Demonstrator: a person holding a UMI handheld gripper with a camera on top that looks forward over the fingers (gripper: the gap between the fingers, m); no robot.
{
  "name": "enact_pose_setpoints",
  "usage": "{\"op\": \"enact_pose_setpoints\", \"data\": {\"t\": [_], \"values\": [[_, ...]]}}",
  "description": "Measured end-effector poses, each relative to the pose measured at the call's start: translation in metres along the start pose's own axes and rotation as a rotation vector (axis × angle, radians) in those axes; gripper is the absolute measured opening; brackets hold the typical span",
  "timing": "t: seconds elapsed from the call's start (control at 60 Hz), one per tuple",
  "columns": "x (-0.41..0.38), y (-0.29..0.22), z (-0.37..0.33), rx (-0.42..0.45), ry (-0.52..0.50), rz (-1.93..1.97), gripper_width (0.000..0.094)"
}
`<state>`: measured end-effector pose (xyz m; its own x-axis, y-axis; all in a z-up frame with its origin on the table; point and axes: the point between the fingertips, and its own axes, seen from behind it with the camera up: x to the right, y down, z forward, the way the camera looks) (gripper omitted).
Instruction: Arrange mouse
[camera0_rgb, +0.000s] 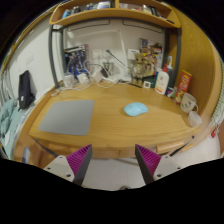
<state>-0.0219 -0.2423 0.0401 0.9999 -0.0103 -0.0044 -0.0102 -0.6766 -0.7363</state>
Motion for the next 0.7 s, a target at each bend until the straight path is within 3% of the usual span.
{"op": "enact_pose_setpoints", "data": {"t": [0.167,0.7], "values": [[0.055,-0.004,0.045,-0.007,0.073,-0.017,0.0862],[0.077,-0.081,0.168,-0.077,-0.016,0.024,0.0859]]}}
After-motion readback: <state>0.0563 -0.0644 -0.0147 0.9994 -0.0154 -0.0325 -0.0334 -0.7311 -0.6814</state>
